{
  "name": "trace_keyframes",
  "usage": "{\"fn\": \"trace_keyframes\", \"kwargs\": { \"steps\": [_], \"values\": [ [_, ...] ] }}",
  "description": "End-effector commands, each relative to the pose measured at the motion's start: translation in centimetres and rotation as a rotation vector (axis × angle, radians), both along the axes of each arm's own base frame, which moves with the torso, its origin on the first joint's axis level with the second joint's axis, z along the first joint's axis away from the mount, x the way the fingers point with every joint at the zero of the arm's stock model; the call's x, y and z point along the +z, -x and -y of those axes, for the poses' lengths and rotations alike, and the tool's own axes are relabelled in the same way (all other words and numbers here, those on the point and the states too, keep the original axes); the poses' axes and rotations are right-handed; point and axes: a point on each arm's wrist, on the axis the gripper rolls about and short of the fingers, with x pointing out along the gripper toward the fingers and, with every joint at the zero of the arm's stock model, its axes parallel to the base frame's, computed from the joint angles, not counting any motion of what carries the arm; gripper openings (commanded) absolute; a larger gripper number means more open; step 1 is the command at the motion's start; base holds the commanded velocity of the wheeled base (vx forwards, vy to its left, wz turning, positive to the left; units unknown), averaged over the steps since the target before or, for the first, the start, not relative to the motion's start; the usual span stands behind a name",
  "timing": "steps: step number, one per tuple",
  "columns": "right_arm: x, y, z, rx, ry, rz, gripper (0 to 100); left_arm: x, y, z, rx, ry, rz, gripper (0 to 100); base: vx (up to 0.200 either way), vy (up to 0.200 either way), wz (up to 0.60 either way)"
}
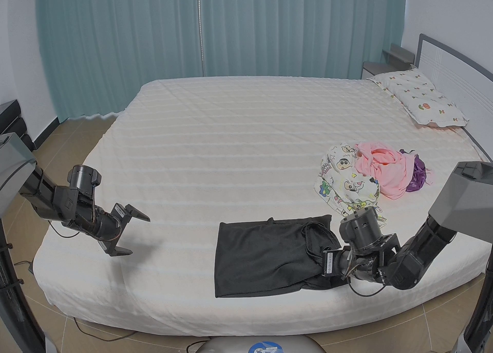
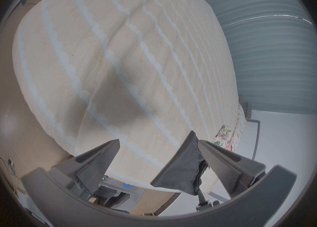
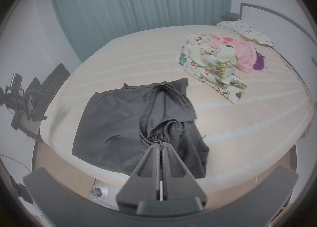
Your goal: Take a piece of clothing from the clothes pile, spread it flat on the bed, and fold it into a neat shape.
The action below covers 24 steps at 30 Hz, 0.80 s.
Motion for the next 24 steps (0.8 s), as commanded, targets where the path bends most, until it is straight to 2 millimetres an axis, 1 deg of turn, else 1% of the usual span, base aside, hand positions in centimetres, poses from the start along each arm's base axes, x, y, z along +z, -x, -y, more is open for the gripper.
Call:
{"fn": "trace_keyframes", "kwargs": {
  "steps": [1,5,6,7,8,9,11,16,17,19,20,21,23,24],
  "values": [
    [-0.9,1.1,2.1,-0.024,0.011,-0.034,0,-0.1,0.0,0.1,-0.001,-0.001,-0.003,100,0.0,0.0,0.0],
    [-1.4,1.4,2.7,-0.034,0.019,-0.05,0,-0.2,0.0,0.1,-0.001,-0.001,-0.005,100,0.0,0.0,0.0],
    [-1.9,1.6,3.0,-0.037,0.031,-0.071,0,-0.2,0.0,0.1,0.0,-0.003,-0.005,100,0.0,0.0,0.0],
    [-2.0,1.6,3.0,-0.037,0.033,-0.074,0,-0.2,0.0,0.1,0.0,-0.003,-0.005,100,0.0,0.0,0.0],
    [-2.2,1.9,3.1,-0.035,0.039,-0.087,100,-0.2,0.0,0.1,0.0,-0.003,-0.005,100,0.0,0.0,0.0],
    [-2.6,2.2,3.3,-0.032,0.048,-0.105,100,-0.2,0.0,0.1,0.0,-0.003,-0.005,100,0.0,0.0,0.0],
    [-2.6,2.2,3.4,-0.039,0.043,-0.106,100,-0.2,0.0,0.1,0.0,-0.003,-0.005,100,0.0,0.0,0.0],
    [-1.5,1.0,3.9,-0.077,-0.014,-0.022,100,-0.2,0.0,0.1,-0.001,-0.003,-0.005,100,0.0,0.0,0.0],
    [-0.9,0.3,4.0,-0.09,-0.048,0.04,100,-0.2,0.0,0.1,0.0,-0.003,-0.005,100,0.0,0.0,0.0],
    [-0.3,-0.9,4.2,-0.1,-0.086,0.096,100,-0.2,0.0,0.1,0.0,-0.004,-0.005,100,0.0,0.0,0.0],
    [-0.3,-0.9,4.2,-0.1,-0.086,0.096,100,-0.2,0.0,0.1,0.0,-0.004,-0.005,100,0.0,0.0,0.0],
    [-0.1,-2.0,4.0,-0.1,-0.105,0.119,100,-0.2,0.0,0.1,-0.001,-0.003,-0.005,100,0.0,0.0,0.0],
    [-0.8,-3.5,3.4,-0.098,-0.113,0.126,100,-0.2,0.0,0.1,-0.001,-0.003,-0.005,100,0.0,0.0,0.0],
    [-1.0,-3.8,3.3,-0.098,-0.114,0.127,100,-0.2,0.0,0.1,-0.001,-0.003,-0.005,100,0.0,0.0,0.0]
  ]
}}
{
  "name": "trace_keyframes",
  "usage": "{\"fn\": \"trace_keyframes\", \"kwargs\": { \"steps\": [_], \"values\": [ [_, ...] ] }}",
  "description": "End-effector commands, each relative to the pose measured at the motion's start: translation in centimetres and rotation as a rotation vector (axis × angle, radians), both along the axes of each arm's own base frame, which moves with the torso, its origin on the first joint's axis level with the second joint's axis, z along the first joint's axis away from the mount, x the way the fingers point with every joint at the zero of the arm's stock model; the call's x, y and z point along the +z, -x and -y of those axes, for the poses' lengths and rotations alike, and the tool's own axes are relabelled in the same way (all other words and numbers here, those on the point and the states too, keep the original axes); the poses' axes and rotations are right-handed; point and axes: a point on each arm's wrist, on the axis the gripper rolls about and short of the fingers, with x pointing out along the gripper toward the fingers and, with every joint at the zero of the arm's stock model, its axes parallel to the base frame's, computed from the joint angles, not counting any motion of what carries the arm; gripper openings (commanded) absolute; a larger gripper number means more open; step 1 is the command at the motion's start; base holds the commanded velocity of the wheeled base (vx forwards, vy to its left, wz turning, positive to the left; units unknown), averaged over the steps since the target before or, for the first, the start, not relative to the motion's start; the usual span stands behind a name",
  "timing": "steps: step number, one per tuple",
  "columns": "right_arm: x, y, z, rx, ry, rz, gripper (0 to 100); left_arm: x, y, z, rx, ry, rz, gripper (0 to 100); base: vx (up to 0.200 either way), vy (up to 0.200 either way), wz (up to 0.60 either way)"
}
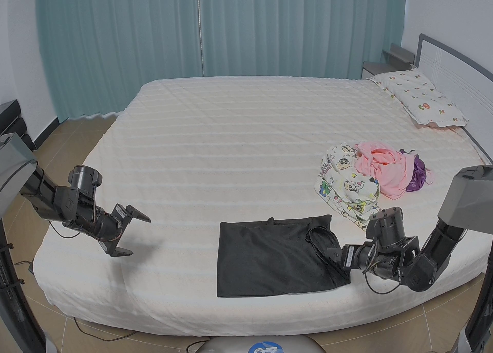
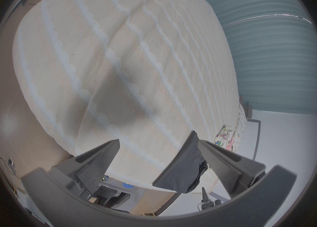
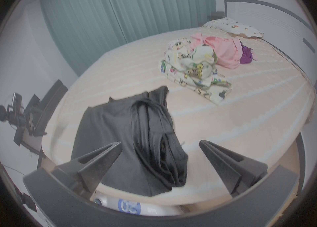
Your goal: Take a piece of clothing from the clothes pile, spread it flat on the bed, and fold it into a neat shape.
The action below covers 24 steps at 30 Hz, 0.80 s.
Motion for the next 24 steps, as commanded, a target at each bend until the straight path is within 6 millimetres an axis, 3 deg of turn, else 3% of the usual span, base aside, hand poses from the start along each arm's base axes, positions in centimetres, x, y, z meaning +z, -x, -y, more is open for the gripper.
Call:
{"fn": "trace_keyframes", "kwargs": {
  "steps": [1,12,16,24],
  "values": [
    [-1.4,-3.8,-1.1,-0.007,-0.023,0.033,100,0.0,0.0,0.0,0.001,0.0,-0.001,100,0.0,0.0,0.0],
    [-2.9,-9.3,-5.2,0.014,-0.012,-0.03,100,-0.1,0.0,0.0,0.001,0.0,-0.002,100,0.0,0.0,0.0],
    [-2.5,-9.1,-6.2,0.004,-0.061,-0.05,100,-0.1,0.0,0.1,-0.001,0.0,-0.002,100,0.0,0.0,0.0],
    [-0.8,-7.8,-6.0,-0.028,-0.103,-0.041,100,-0.1,0.0,0.1,0.0,-0.002,-0.002,100,0.0,0.0,0.0]
  ]
}}
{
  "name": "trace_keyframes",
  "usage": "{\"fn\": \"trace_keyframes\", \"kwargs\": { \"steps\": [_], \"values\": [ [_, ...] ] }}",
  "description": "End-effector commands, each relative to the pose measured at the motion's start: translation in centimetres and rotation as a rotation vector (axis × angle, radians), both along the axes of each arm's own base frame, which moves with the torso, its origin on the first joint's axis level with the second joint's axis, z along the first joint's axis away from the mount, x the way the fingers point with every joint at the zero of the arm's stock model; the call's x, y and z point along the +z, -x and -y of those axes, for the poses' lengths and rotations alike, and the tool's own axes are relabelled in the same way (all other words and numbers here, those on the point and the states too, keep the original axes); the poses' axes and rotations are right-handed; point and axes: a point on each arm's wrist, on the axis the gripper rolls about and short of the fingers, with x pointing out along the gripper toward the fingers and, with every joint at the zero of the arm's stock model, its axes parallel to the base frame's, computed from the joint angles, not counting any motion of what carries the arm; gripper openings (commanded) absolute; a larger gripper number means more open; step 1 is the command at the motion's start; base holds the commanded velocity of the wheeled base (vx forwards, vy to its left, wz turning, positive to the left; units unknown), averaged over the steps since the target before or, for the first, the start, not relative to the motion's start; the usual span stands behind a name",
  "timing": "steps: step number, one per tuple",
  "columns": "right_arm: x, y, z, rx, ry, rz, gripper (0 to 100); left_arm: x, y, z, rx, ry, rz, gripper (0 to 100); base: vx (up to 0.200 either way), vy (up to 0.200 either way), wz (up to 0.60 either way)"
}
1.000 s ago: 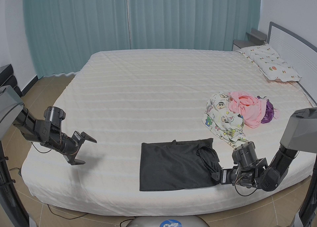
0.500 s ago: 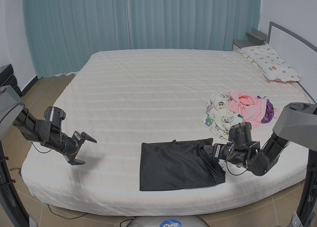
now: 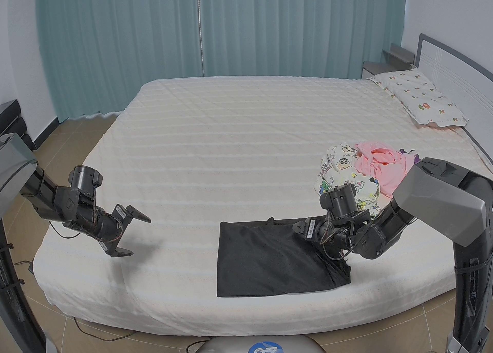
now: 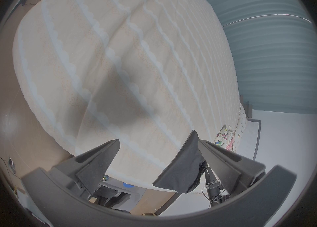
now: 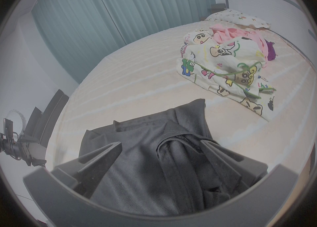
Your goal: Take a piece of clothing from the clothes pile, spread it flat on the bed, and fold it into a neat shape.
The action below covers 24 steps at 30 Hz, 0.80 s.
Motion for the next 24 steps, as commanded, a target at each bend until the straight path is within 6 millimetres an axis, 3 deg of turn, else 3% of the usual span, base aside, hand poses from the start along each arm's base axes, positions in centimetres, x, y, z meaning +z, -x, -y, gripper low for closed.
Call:
{"fn": "trace_keyframes", "kwargs": {
  "steps": [1,3,16,20,24],
  "values": [
    [1.1,0.6,0.1,-0.009,-0.022,0.01,100,0.0,0.0,0.0,0.001,0.0,-0.001,100,0.0,0.0,0.0],
    [2.0,0.8,-0.1,-0.043,-0.078,0.006,100,0.0,0.0,0.0,0.001,0.0,-0.001,100,0.0,0.0,0.0],
    [2.1,0.4,-0.2,-0.134,-0.135,-0.09,100,0.0,0.0,0.0,0.0,0.001,-0.001,100,0.0,0.0,0.0],
    [0.2,-0.5,-0.6,-0.149,-0.145,-0.115,100,0.0,0.0,0.0,0.0,0.001,-0.001,100,0.0,0.0,0.0],
    [-0.3,-1.8,-1.0,-0.165,-0.161,-0.108,100,0.0,0.0,0.0,0.0,0.001,-0.001,100,0.0,0.0,0.0]
  ]
}}
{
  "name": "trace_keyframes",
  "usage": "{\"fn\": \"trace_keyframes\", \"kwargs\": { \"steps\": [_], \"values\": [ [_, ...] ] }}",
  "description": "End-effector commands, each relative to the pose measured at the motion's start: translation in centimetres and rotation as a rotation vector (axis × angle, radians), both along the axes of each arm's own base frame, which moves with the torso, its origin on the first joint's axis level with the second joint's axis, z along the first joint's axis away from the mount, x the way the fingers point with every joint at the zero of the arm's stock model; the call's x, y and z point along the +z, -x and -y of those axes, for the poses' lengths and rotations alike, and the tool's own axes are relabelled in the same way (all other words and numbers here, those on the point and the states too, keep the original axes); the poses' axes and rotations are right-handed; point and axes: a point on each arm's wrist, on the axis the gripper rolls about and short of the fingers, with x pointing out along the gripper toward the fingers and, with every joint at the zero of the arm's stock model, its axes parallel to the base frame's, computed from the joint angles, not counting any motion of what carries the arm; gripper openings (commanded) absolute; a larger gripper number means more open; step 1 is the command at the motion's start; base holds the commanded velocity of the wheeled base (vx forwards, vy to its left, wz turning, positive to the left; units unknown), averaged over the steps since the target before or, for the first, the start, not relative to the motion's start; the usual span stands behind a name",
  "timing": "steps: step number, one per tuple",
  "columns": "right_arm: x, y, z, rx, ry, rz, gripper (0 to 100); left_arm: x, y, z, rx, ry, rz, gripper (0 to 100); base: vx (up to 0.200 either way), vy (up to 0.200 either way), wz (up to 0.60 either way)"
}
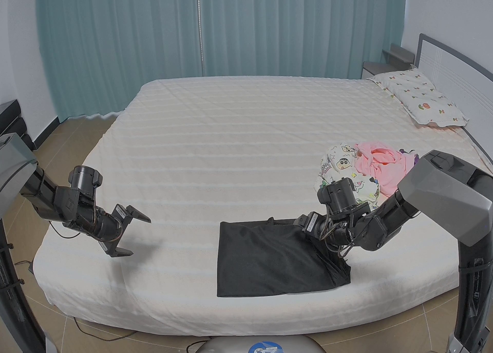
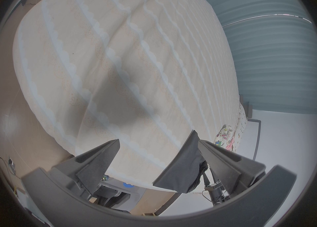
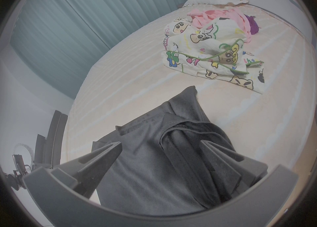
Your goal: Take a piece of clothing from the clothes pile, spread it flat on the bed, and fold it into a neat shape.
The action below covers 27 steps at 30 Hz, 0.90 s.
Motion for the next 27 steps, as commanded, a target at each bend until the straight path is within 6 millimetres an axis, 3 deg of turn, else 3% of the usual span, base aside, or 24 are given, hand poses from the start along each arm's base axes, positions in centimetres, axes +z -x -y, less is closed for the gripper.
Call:
{"fn": "trace_keyframes", "kwargs": {
  "steps": [1,4,5,14,22,27],
  "values": [
    [-1.7,-1.5,-0.5,-0.015,-0.003,-0.012,100,0.0,0.0,0.0,0.001,0.0,-0.001,100,0.0,0.0,0.0],
    [-2.1,-2.3,-0.5,-0.028,0.011,-0.022,100,0.0,0.0,0.0,0.001,0.0,-0.001,100,0.0,0.0,0.0],
    [-2.2,-2.4,-0.4,-0.031,0.019,-0.035,0,0.0,0.0,0.0,0.001,0.0,-0.001,100,0.0,0.0,0.0],
    [-1.5,-3.4,1.3,-0.078,0.036,-0.065,0,0.0,0.0,0.0,0.001,0.0,-0.001,100,0.0,0.0,0.0],
    [0.7,-4.0,2.8,-0.105,-0.011,-0.019,0,0.0,0.0,0.0,0.001,0.0,-0.001,100,0.0,0.0,0.0],
    [0.6,-4.2,4.1,-0.065,-0.084,-0.023,0,0.0,0.0,0.0,0.001,0.0,-0.001,100,0.0,0.0,0.0]
  ]
}}
